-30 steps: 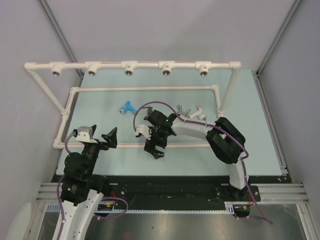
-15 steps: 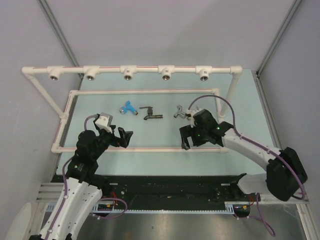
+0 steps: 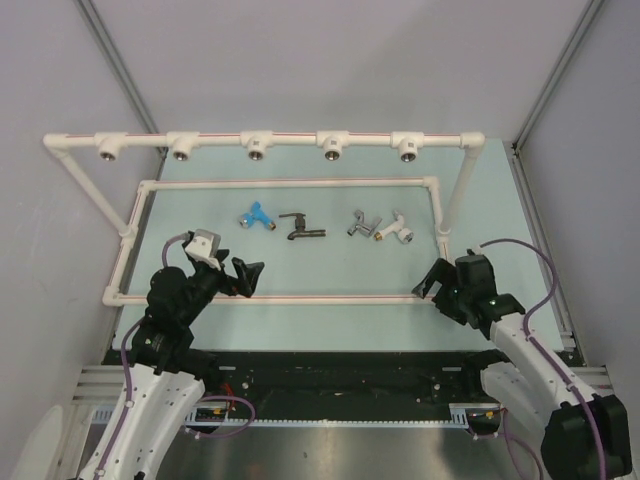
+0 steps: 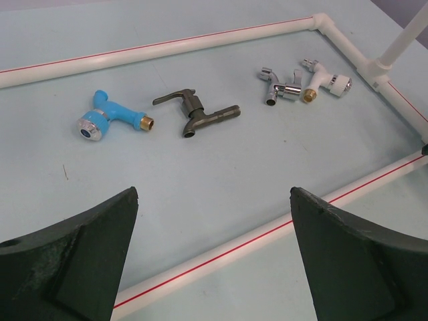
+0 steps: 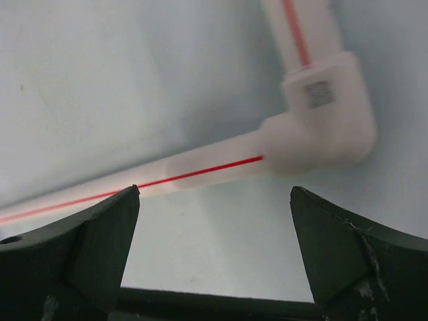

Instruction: Install the water faucets

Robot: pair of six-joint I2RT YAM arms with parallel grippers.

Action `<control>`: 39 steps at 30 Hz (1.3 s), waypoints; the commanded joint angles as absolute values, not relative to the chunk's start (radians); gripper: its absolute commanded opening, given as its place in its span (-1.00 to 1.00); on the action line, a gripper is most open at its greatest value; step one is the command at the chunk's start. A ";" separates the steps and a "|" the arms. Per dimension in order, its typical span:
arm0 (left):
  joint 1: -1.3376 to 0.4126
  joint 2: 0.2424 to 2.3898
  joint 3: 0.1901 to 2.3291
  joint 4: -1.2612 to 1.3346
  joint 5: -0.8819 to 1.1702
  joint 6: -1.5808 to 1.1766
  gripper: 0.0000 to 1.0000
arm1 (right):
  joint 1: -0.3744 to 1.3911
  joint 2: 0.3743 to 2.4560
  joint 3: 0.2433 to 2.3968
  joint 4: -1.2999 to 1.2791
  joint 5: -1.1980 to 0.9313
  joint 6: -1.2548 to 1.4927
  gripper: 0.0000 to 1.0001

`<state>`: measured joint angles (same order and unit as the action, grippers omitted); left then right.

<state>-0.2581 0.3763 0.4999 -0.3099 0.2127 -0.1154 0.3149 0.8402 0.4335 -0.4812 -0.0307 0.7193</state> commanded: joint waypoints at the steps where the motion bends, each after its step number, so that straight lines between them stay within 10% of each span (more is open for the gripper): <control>1: -0.261 0.370 0.529 -0.302 0.218 -0.104 1.00 | 0.174 0.813 0.350 -0.382 -0.142 0.825 0.98; 22: -0.261 0.391 0.526 -0.308 0.195 -0.094 0.99 | -0.156 1.382 0.418 0.394 -0.186 0.991 0.93; 39: -0.259 0.592 0.600 -0.399 -0.046 -0.205 1.00 | -0.074 1.341 0.547 0.249 -0.031 0.749 0.98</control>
<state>-0.2577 0.5613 0.5323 -0.3851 0.0433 -0.1532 -0.1375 1.4189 0.4820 0.3313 -0.1627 0.8810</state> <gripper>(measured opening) 0.996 0.989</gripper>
